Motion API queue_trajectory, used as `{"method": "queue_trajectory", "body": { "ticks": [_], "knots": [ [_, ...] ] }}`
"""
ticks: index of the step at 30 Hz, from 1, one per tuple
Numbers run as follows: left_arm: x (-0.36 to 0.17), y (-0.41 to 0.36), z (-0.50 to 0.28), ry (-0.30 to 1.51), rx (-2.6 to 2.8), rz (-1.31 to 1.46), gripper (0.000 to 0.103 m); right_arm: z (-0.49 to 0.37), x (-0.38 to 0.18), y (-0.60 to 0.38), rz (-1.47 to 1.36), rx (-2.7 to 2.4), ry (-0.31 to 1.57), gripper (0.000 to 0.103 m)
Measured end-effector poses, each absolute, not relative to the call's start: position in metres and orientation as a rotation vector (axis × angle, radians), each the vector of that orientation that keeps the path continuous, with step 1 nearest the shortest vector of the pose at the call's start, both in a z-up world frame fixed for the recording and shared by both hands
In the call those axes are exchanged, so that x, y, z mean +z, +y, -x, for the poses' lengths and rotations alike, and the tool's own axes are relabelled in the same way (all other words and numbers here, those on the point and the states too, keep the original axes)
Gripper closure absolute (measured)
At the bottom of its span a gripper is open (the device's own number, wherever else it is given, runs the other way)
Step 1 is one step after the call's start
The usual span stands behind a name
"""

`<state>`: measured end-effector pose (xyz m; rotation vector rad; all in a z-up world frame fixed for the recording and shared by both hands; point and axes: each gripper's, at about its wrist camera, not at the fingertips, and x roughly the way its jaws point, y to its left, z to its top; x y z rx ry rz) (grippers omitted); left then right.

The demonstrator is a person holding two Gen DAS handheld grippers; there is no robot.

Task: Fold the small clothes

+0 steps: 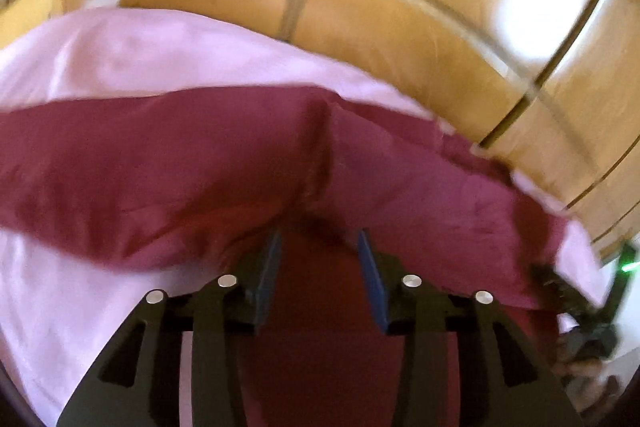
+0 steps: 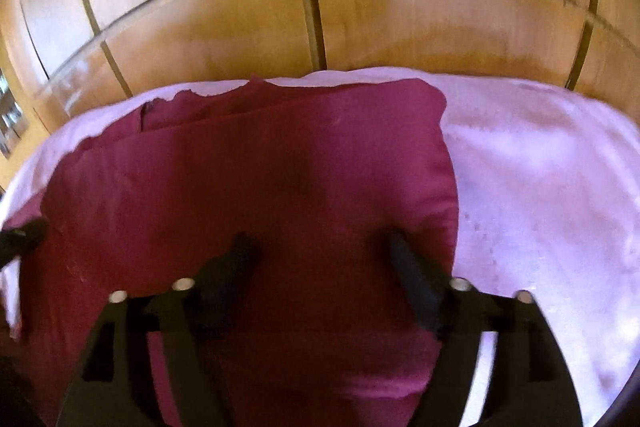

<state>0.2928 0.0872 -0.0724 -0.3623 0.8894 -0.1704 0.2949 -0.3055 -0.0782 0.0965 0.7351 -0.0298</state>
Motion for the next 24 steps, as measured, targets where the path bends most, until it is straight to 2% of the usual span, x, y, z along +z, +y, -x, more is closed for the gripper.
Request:
{"method": "queue_trajectory", "body": {
  "ticks": [4,10,11,12,13,17,24],
  "knots": [
    [-0.06,0.153,-0.256,0.844,-0.086,0.472,0.064,-0.261,-0.064,-0.281,-0.019,-0.013,0.684,0.011],
    [-0.075,0.279,-0.212,0.82,0.108,0.728,0.064,-0.215,-0.076,-0.236,0.027,0.103,0.702,0.005],
    [-0.078,0.297,-0.205,0.793,0.136,0.781,0.058,-0.212,-0.079,-0.228,0.039,0.113,0.71,0.004],
    [-0.08,0.317,-0.197,0.76,0.182,0.833,0.044,-0.209,-0.084,-0.221,0.054,0.121,0.72,0.003],
    [-0.081,0.331,-0.191,0.737,0.227,0.863,0.041,-0.209,-0.09,-0.217,0.061,0.125,0.731,0.003],
    [-0.083,0.364,-0.191,0.688,0.267,0.915,0.041,-0.213,-0.11,-0.206,0.075,0.106,0.783,0.002],
    [-0.095,0.405,-0.227,0.674,0.372,1.006,0.043,-0.215,-0.11,-0.209,0.054,0.111,0.788,0.002]
  ]
}}
